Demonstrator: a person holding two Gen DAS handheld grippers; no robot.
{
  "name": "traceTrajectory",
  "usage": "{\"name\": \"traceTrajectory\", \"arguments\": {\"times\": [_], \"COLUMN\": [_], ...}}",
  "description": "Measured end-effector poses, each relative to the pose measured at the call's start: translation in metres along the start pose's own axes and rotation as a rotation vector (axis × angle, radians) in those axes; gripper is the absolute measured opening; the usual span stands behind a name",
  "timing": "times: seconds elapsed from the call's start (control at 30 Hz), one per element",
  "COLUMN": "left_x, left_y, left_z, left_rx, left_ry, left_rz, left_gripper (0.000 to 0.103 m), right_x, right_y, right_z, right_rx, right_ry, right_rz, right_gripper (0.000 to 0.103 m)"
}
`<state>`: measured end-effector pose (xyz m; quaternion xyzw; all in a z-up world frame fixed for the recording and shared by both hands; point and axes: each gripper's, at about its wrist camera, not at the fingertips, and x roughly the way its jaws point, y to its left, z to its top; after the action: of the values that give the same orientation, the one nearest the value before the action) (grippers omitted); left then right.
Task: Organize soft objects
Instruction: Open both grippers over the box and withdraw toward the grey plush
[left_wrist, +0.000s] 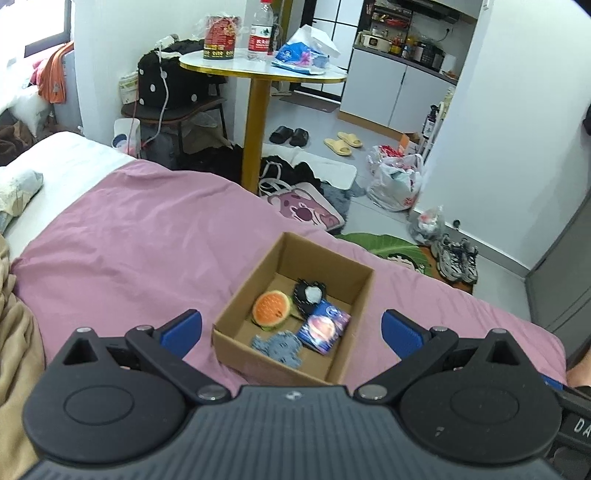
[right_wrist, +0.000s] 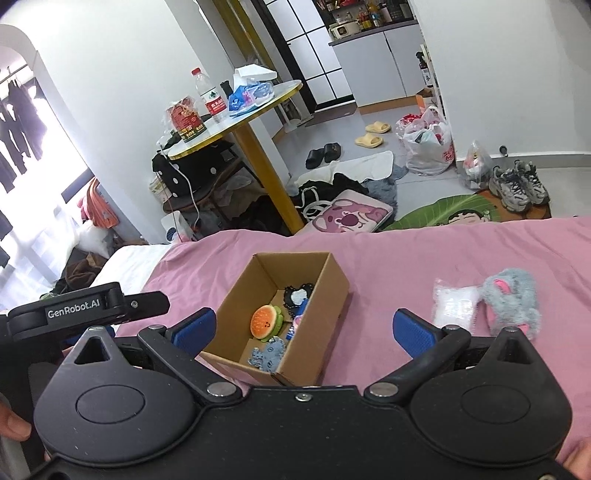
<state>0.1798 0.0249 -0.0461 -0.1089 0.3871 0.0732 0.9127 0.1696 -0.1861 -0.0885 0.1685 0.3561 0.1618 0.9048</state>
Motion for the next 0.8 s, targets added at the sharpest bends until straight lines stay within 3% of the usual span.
{"name": "traceTrajectory", "arguments": {"times": [0.8], "left_x": [-0.032], "left_y": [-0.044], "left_z": [-0.019], "left_rx": [0.098], "left_ry": [-0.016], "left_rz": [0.006], "left_gripper": [0.103], "right_x": [-0.059], "right_y": [-0.045], "right_z": [-0.001], "right_rx": [0.030], "right_ry": [-0.058], "right_rz": [-0.046], "right_gripper": [0.103]}}
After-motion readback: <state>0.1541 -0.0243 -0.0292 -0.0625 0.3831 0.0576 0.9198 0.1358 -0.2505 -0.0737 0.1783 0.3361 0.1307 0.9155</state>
